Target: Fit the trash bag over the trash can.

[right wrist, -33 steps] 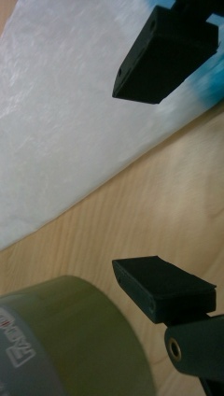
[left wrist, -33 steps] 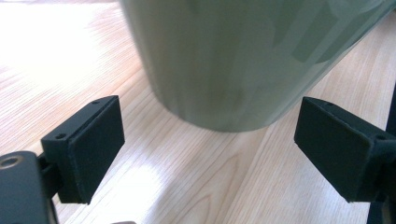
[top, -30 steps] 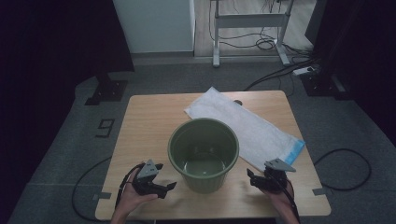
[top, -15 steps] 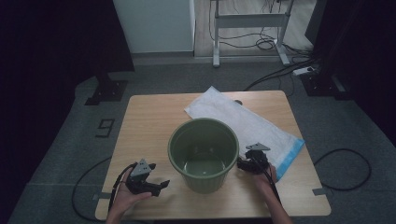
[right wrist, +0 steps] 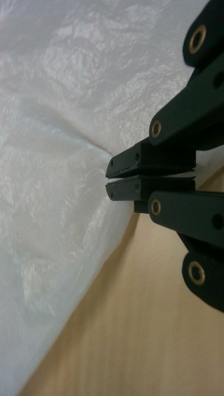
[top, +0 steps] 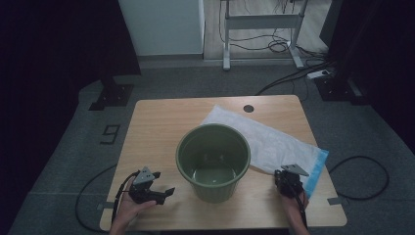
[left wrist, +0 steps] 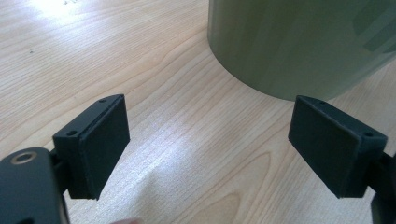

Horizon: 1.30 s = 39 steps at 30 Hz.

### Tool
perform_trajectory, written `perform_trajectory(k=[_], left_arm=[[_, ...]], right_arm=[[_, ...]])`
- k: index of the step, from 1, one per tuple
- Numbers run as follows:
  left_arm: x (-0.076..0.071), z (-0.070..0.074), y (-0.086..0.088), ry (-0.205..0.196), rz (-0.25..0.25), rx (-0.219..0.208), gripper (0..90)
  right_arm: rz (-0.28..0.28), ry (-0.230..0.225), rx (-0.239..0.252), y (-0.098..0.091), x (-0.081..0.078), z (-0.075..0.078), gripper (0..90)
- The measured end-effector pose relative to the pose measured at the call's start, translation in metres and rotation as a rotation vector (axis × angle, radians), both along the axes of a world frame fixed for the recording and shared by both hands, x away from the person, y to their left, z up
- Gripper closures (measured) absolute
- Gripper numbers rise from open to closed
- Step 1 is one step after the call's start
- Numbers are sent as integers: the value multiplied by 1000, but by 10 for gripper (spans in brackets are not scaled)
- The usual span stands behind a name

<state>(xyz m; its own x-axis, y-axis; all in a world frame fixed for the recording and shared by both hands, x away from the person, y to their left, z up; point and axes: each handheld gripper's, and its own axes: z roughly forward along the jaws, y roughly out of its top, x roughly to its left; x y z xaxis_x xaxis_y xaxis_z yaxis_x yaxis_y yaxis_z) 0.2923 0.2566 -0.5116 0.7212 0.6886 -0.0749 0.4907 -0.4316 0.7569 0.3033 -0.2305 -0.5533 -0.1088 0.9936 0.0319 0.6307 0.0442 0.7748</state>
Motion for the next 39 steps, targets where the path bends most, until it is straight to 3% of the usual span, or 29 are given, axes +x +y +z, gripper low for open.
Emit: perform_trajectory(k=[4,5,9,13,14,15,18,19,21,24,25,30,35,39], left_arm=[[-1,0,-2,-7,1,13,121],[-2,0,-2,-7,2,11,120],[-2,1,-1,-7,12,2,121],[-2,1,0,-5,22,5,126],[-2,2,0,-4,26,5,130],[-2,2,0,-4,26,5,131],[-3,2,2,-6,29,2,132],[-3,2,3,-6,30,0,132],[-3,2,4,-3,35,-3,132],[-2,1,5,2,40,3,135],[-2,1,5,3,41,4,135],[-2,1,7,3,45,2,135],[-3,1,10,3,48,-2,135],[-3,1,10,4,48,-4,135]], right_arm=[[-16,22,-6,-20,-22,2,867],[-29,28,17,-31,-32,2,866],[-38,31,29,-43,-44,2,846],[-14,20,85,-50,-50,5,673],[12,-13,95,-47,-50,9,562],[12,-13,95,-47,-50,9,562],[89,-55,101,-32,-46,18,451],[154,-67,92,-18,-41,21,393],[177,-65,86,-13,-38,21,371],[247,-50,58,12,-16,19,297],[247,-50,58,12,-16,19,297],[281,-21,30,37,15,10,257],[296,0,27,49,24,4,239],[290,14,-25,61,30,1,254]])
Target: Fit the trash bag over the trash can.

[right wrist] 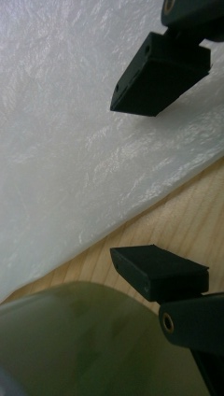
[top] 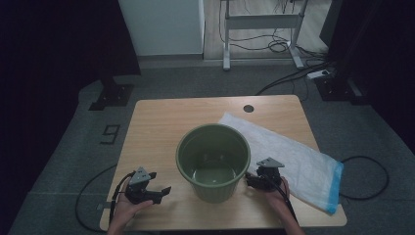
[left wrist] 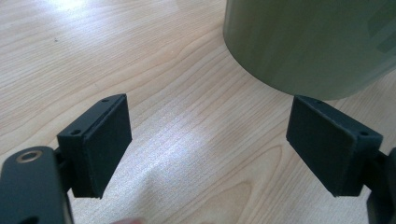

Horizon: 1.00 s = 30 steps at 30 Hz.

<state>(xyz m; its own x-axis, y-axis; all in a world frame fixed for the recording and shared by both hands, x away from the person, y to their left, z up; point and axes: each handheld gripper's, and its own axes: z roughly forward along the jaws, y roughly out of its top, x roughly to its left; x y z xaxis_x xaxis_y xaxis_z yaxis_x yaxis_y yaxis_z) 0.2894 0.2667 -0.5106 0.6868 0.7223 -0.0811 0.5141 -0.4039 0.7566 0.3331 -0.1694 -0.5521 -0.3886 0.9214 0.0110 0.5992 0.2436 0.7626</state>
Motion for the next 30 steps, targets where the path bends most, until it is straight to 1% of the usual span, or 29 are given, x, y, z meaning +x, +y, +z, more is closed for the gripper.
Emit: perform_trajectory(k=[1,2,3,4,6,8,9,10,11,12,13,14,15,16,18,19,20,21,23,24,25,26,29,30], left_arm=[[0,0,0,0,-2,1,135],[0,0,0,-2,-2,3,135],[0,0,1,-3,-2,4,135],[0,0,1,-3,-2,4,137],[0,0,1,-2,1,1,137],[0,0,2,-1,1,-3,137],[-1,0,2,0,0,-4,137],[-1,0,2,0,0,-4,137],[-1,-1,1,1,-1,-3,137],[-1,-1,1,2,-2,-2,138],[0,-1,1,4,-4,-1,138],[0,-2,0,4,-4,0,138],[0,-2,0,6,-5,2,137],[0,-2,0,6,-5,2,138],[0,-3,1,7,-2,4,138],[1,-2,1,6,-1,4,138],[1,-2,1,5,1,0,138],[1,-2,2,4,3,-3,137],[1,-2,2,6,7,-12,137],[1,-1,2,6,7,-26,137],[0,0,2,4,6,-41,137],[0,2,2,1,4,-46,137],[-2,4,1,-10,4,-51,137],[-1,4,0,-8,3,-46,137]], right_arm=[[-3,0,-13,1,1,-1,264],[-23,-4,-17,1,2,-2,312],[-29,-13,-25,0,3,-1,342],[-29,-13,-25,0,3,-1,342],[-49,-26,-31,-3,3,-1,483],[-95,-17,-1,-9,4,-1,631],[-109,-16,1,-14,6,0,737],[-109,-16,1,-14,6,0,737],[-114,-15,0,-16,6,0,781],[-124,-16,-5,-20,7,0,875],[-124,-16,-5,-20,7,0,875],[-136,-21,4,-25,9,-1,891],[-143,-17,31,-29,10,-1,893],[-143,-17,31,-29,10,-1,893],[-158,-44,93,-38,10,3,894],[-160,-83,149,-46,9,12,894],[-160,-83,149,-46,9,12,894],[-159,-98,165,-49,8,17,894],[-168,-146,212,-55,3,31,894],[-174,-169,243,-59,1,39,894],[-179,-207,306,-65,-4,53,894],[-179,-207,306,-65,-4,53,894],[-183,-259,368,-71,-11,72,895],[-180,-291,403,-74,-16,85,895]])
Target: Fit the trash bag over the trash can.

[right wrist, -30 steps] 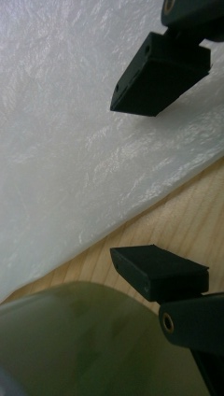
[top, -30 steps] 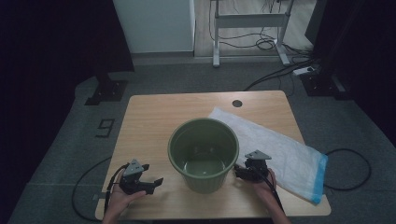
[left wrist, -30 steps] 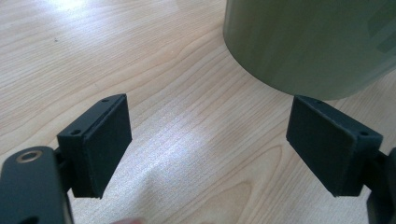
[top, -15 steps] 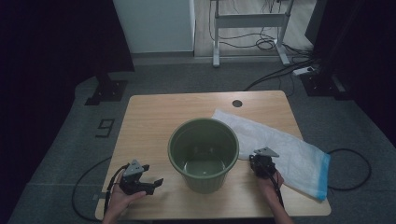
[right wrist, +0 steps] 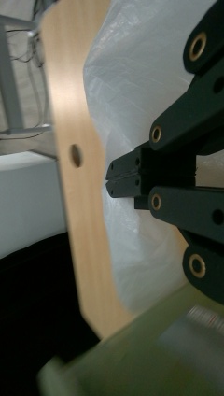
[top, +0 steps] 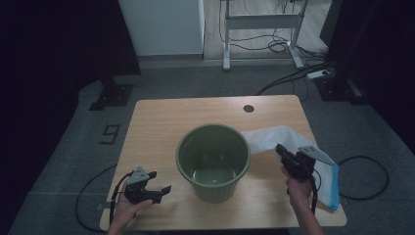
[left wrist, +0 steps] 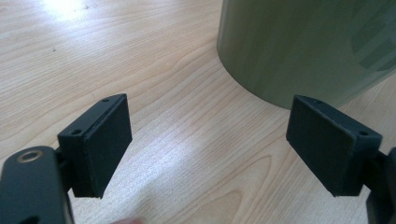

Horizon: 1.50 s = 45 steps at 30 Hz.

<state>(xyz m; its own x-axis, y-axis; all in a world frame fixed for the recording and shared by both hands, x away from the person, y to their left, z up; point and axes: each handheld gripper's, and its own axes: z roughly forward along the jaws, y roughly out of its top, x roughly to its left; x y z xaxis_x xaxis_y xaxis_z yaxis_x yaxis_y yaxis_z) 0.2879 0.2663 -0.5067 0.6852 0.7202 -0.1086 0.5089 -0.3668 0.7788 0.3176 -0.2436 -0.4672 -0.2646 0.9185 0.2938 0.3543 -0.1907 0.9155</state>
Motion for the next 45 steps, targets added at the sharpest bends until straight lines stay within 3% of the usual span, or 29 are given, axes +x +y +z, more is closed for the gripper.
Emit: perform_trajectory(k=[1,2,3,4,8,9,11,12,16,19,26,45], left_arm=[[0,0,0,0,0,0,136],[0,-1,0,1,0,4,136],[1,-2,-1,6,3,6,136],[1,-2,-1,6,3,6,136],[1,-3,0,8,9,9,136],[1,-4,1,10,13,5,136],[1,-4,1,10,16,4,136],[1,-4,1,9,17,4,136],[2,-4,1,10,17,8,136],[2,-4,0,12,14,8,136],[2,-4,0,12,16,2,136],[3,-4,0,16,15,-12,136]], right_arm=[[0,0,0,0,0,0,895],[0,-19,11,-1,-2,7,895],[2,-63,24,-3,-7,23,895],[2,-63,24,-3,-7,23,895],[13,-124,54,-4,-14,49,895],[17,-156,55,-4,-19,63,895],[21,-171,55,-4,-21,69,895],[25,-208,62,-4,-25,84,895],[30,-247,61,-4,-31,102,895],[36,-293,59,-6,-37,124,895],[53,-357,59,-6,-44,152,895],[97,-456,37,10,-55,211,895]])
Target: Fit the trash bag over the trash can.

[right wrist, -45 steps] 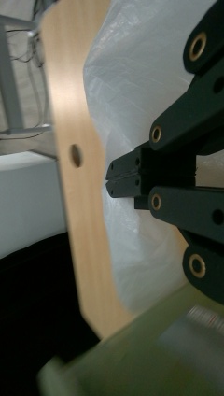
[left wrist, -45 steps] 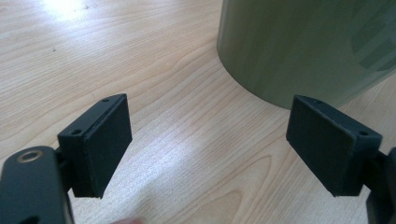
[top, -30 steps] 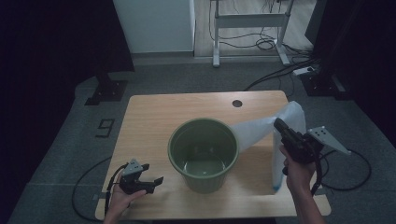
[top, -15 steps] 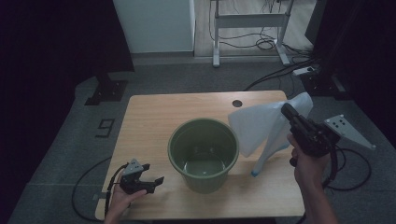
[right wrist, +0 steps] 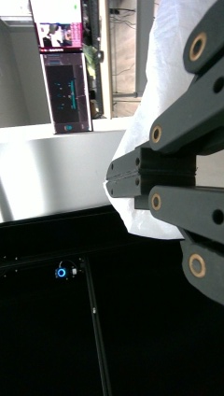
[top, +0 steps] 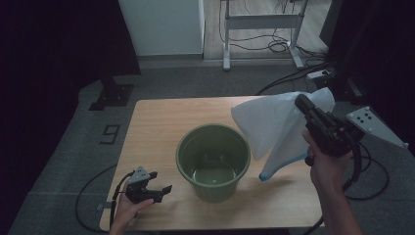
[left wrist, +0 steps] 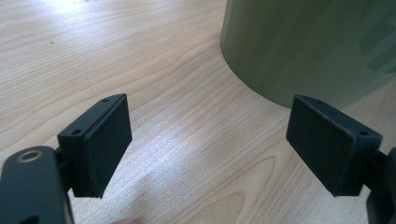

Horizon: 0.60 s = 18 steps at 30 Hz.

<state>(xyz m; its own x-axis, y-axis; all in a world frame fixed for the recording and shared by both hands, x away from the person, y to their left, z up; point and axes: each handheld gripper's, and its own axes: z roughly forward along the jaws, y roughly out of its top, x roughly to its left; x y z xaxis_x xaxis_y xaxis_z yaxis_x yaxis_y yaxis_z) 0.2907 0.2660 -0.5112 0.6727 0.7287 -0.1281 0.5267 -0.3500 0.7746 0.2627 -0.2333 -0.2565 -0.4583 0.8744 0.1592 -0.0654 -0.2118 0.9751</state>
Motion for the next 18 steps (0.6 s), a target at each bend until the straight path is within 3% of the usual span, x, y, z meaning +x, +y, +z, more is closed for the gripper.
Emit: perform_trajectory(k=[11,18], left_arm=[[0,1,1,-4,3,-7,136],[0,1,2,-2,3,-6,136]], right_arm=[[12,-41,6,11,-3,15,896],[32,-91,10,19,-7,37,896]])
